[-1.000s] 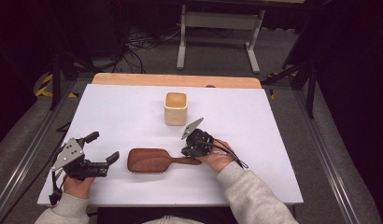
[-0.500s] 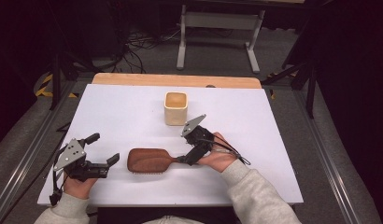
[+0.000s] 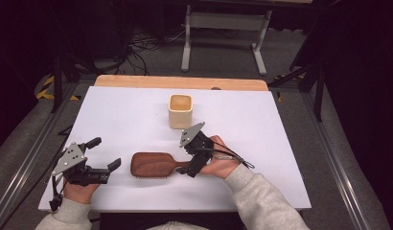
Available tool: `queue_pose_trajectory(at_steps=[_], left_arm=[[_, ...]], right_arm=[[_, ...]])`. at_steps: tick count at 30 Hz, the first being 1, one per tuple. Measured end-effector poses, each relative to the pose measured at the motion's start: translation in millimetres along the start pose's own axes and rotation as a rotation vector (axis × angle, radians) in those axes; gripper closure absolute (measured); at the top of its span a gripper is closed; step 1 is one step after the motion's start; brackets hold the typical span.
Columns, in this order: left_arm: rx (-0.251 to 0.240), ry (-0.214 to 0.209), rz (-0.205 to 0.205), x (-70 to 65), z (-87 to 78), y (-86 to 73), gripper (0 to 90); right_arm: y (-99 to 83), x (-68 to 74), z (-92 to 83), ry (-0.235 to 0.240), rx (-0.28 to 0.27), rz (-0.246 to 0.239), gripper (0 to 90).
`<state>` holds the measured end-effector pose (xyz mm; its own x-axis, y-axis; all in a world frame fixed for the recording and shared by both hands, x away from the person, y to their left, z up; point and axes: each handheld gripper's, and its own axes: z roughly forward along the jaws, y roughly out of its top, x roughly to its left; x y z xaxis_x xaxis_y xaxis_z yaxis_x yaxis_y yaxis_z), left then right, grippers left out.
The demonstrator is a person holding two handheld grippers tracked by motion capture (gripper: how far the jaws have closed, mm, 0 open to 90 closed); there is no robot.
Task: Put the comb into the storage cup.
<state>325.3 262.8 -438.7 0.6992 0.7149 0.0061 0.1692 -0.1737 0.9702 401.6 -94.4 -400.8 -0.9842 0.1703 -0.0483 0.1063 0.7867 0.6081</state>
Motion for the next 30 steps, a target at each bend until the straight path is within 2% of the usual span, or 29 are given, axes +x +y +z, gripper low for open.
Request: queue_pose_trajectory(at_steps=[5,12,22,28,30], left_arm=[[0.011,0.006,0.026,-1.8,-0.1,0.3,0.5],[0.012,-0.012,0.006,-0.5,-0.4,0.7,0.5],[0.017,-0.013,0.002,-0.7,-0.5,0.8,0.5],[0.023,-0.013,0.002,-1.0,-0.6,0.8,0.7],[0.021,-0.015,0.001,-1.2,0.1,0.4,1.0]], right_arm=[[6.3,2.0,7.2,0.012,0.036,-0.044,0.0],[9.5,2.2,17.4,0.024,0.075,-0.075,0.1],[7.5,-0.8,33.5,0.071,0.147,-0.080,3.8],[6.1,-2.3,40.5,0.079,0.192,-0.069,7.5],[5.5,-3.7,43.6,0.087,0.212,-0.073,12.8]])
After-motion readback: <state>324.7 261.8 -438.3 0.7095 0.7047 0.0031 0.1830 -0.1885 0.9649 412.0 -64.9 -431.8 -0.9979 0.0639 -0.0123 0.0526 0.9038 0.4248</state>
